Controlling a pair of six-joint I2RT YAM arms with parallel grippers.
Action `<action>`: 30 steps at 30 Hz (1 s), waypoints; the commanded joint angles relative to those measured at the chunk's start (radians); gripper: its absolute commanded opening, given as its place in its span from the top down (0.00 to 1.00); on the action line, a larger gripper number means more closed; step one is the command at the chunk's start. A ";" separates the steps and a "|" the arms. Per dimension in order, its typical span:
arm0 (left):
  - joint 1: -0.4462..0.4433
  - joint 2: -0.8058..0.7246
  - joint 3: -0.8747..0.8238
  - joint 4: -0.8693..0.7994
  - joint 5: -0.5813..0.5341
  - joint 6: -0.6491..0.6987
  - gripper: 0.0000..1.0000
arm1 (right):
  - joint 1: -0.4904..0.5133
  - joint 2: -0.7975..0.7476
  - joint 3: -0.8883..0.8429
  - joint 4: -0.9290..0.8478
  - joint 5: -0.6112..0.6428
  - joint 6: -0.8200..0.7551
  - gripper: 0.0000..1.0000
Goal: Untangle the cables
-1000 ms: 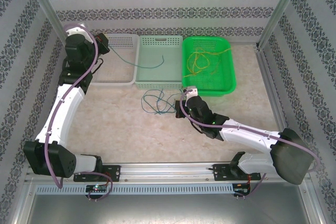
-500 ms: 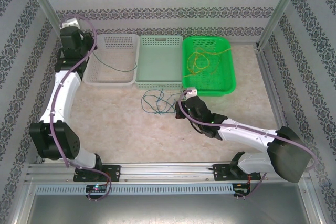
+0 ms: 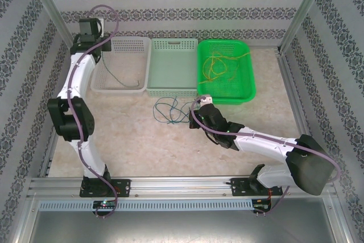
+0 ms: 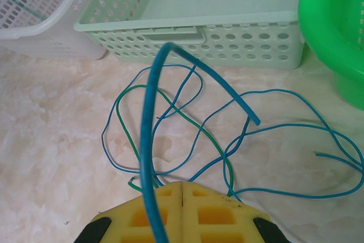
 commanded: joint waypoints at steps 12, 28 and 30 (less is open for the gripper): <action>0.004 0.143 0.173 -0.202 0.115 0.004 0.11 | -0.012 -0.003 0.042 -0.137 0.015 0.034 1.00; -0.118 -0.212 -0.181 -0.067 0.208 -0.064 0.00 | -0.076 0.010 0.026 -0.315 0.008 0.082 1.00; -0.185 -0.282 -0.310 -0.008 0.257 -0.022 0.00 | -0.076 0.007 0.014 -0.309 0.004 0.090 1.00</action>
